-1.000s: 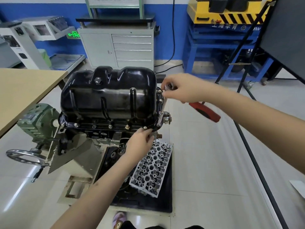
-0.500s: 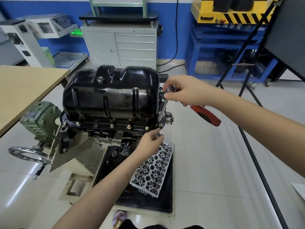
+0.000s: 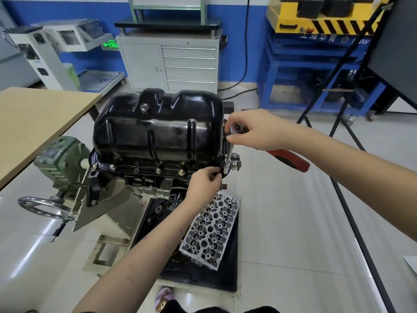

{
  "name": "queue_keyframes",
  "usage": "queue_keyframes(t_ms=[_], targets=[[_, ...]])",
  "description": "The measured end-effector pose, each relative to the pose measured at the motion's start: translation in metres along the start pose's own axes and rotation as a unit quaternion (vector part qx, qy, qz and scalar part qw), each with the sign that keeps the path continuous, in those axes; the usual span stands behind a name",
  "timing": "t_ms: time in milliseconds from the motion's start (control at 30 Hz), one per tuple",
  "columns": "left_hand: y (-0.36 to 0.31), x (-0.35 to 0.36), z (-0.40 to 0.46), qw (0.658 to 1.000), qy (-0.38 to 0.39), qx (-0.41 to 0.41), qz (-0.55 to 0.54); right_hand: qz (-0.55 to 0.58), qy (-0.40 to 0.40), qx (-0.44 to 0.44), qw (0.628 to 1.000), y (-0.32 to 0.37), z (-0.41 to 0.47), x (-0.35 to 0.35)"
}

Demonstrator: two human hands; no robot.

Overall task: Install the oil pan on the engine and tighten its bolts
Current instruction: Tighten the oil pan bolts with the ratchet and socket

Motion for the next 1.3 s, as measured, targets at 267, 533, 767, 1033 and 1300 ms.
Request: queue_keyframes(t_ms=[267, 533, 767, 1033, 1300], targets=[[-0.014, 0.004, 0.001, 0.999, 0.006, 0.034, 0.026, -0.04, 0.047, -0.063, 0.996, 0.007, -0.005, 0.016], [-0.037, -0.006, 0.004, 0.985, -0.037, 0.097, 0.14, -0.125, 0.167, -0.1, 0.973, 0.015, 0.0, 0.023], [-0.046, -0.005, 0.01, 0.97, -0.033, 0.092, 0.222, -0.275, 0.063, -0.067, 0.957, 0.009, 0.01, 0.003], [-0.058, -0.003, 0.011, 0.957, 0.0, 0.151, 0.249, -0.367, 0.144, -0.233, 0.889, 0.019, 0.005, 0.015], [-0.071, -0.021, 0.008, 0.969, -0.031, 0.169, 0.177, -0.389, 0.132, -0.262, 0.873, 0.021, 0.016, 0.017]])
Point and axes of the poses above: each hand's wrist, its own z-axis towards the middle knuckle, its own x-axis out of the palm, y = z × x, the point moved 8 cm from there along z, towards the middle knuckle, and after that the axes turned 7 degrees about z, right-handed, at the moved point
